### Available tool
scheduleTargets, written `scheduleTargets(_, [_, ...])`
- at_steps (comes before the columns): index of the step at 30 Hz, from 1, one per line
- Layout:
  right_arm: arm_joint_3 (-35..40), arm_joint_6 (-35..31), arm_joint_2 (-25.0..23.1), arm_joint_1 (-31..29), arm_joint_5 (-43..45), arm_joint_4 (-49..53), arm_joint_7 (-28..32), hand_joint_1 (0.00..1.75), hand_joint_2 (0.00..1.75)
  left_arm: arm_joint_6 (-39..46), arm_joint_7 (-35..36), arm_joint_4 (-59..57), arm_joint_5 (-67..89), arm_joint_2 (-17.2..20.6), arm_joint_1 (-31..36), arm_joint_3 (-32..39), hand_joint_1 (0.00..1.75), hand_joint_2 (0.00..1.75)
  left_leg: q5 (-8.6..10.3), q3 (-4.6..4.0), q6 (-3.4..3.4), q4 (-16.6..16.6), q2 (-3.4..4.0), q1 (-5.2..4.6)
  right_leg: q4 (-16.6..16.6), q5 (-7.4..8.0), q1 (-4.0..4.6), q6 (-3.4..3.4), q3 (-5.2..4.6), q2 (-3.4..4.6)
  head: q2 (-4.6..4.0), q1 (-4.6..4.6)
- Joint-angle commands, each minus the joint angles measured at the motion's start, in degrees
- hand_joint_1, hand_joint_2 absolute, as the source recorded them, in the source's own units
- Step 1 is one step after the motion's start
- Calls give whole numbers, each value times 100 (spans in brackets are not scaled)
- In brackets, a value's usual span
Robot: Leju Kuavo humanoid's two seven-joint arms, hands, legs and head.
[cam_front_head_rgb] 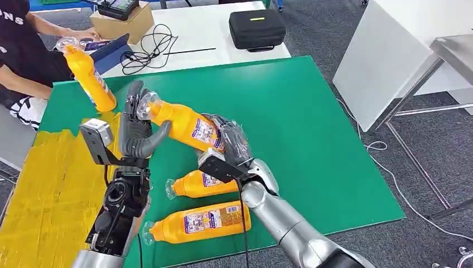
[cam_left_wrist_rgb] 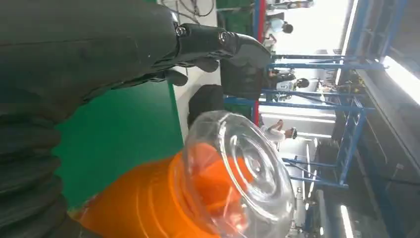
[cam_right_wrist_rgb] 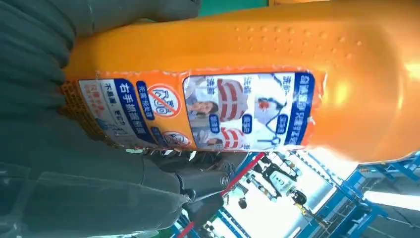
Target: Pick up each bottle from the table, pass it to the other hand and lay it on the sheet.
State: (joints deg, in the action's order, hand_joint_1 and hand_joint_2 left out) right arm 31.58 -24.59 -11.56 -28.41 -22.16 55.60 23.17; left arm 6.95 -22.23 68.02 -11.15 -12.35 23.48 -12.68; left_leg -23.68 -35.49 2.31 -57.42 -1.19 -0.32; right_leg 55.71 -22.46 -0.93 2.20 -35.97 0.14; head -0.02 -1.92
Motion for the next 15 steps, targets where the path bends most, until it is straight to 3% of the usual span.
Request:
scheduleTargets(1, [-4,-84,55,-229,53,178,226,175,175,-89,93,-686,-133,265,92,333,0,175,-14,33,-11,4,25,1,-3,-8,2,-8,27,17,0,2])
scheduleTargets(15, [-11,107,53,-241,-167,-32,83,175,175,-199,88,-359,33,260,-91,-154,0,175,-15,33,-11,2,25,2,-3,-9,4,-8,27,16,0,2])
